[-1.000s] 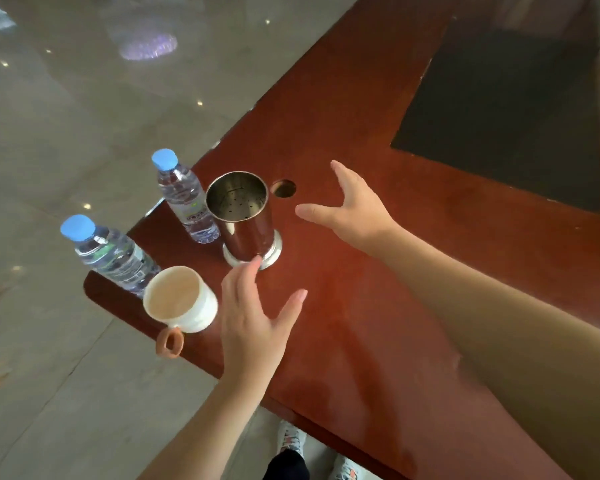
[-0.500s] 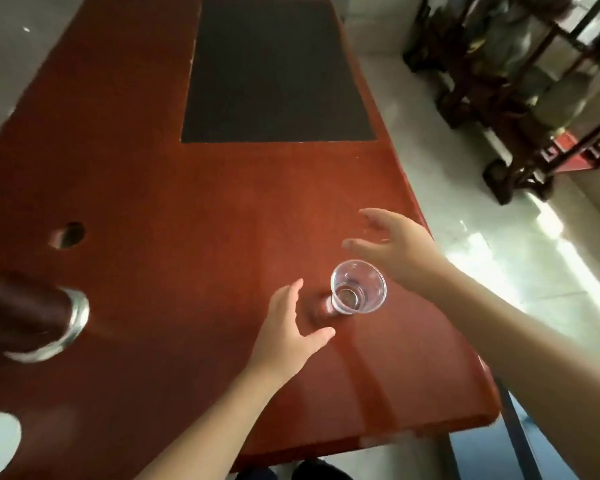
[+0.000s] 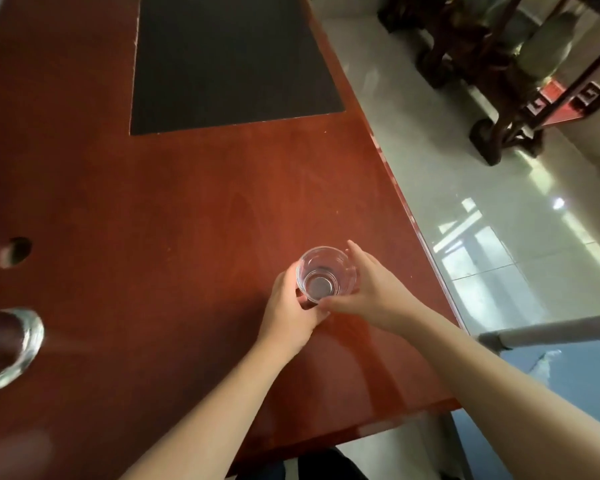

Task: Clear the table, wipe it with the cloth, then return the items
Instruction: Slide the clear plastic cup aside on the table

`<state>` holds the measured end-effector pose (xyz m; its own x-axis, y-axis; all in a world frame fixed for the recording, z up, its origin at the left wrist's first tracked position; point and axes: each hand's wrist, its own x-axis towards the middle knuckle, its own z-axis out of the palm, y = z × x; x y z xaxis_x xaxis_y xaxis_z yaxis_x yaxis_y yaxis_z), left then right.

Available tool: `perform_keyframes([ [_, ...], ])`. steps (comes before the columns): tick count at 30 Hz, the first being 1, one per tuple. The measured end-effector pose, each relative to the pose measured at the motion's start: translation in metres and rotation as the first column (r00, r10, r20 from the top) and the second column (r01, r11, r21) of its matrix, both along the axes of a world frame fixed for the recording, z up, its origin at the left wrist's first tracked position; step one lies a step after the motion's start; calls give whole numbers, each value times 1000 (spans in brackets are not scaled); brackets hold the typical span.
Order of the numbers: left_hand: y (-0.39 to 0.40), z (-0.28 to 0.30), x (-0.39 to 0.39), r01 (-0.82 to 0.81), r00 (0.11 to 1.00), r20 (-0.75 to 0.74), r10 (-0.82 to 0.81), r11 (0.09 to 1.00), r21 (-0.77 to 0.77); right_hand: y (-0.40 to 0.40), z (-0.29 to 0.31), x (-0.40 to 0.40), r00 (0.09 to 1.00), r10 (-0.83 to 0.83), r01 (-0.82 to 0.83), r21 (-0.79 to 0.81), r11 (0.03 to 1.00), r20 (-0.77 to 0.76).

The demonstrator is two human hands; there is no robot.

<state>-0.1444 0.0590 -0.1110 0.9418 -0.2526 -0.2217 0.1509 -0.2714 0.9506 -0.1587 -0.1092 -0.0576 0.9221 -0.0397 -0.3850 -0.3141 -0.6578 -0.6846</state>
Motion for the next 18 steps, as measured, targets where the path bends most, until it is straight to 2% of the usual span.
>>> perform_keyframes([
  [8,-2,0,0,-7,1000,16,6,999,36,-3,-2,2,999,33,-37,128,991,31],
  [18,30,7,6,-131,990,67,127,989,70,29,10,34,957,189,-199,27,980,219],
])
